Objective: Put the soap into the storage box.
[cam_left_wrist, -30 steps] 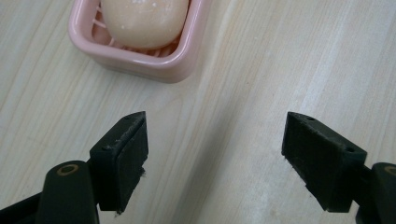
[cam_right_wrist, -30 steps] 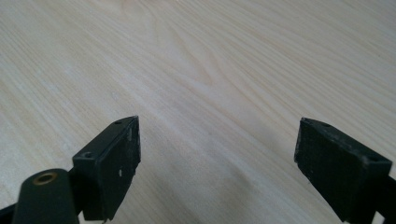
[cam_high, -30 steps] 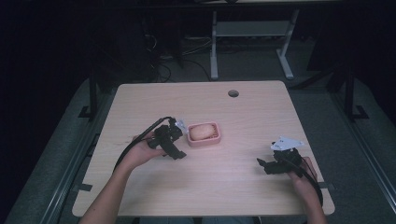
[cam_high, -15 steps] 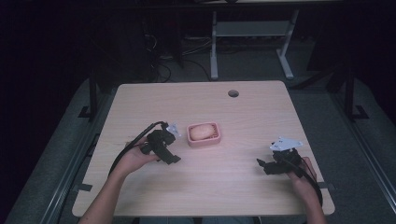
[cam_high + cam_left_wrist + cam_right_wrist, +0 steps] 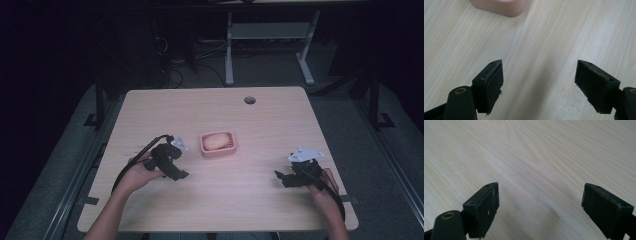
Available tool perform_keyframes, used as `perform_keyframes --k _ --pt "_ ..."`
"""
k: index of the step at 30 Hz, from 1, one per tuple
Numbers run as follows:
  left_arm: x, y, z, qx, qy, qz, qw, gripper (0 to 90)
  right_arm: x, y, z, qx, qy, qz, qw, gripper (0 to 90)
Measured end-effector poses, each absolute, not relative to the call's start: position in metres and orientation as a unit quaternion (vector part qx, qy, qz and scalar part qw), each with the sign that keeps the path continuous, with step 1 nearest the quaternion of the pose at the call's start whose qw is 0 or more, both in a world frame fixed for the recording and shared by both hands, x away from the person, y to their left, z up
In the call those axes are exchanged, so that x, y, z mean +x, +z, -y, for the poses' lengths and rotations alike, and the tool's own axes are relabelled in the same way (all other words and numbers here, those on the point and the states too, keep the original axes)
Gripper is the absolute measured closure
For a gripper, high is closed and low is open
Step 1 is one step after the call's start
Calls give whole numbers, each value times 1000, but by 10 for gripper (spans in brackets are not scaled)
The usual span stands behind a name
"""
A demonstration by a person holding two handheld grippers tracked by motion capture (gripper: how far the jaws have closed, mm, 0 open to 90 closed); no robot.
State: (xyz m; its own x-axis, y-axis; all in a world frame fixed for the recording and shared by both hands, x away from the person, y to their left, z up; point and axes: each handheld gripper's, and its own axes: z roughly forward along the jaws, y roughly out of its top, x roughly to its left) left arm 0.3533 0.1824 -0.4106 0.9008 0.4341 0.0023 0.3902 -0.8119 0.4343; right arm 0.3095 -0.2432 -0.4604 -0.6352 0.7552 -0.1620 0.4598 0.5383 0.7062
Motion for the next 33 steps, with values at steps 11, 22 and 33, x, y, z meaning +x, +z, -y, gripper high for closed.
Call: perform_keyframes --k 11,22,33 --pt "344 -417 -193 948 49 -225 219 228 310 -461 243 360 318 -846 231 139" --pt "337 -421 -203 946 50 -230 223 228 310 -461 243 359 316 -847 231 139" --pt "330 -427 -210 945 48 -234 221 228 310 -462 243 360 315 -848 230 139"
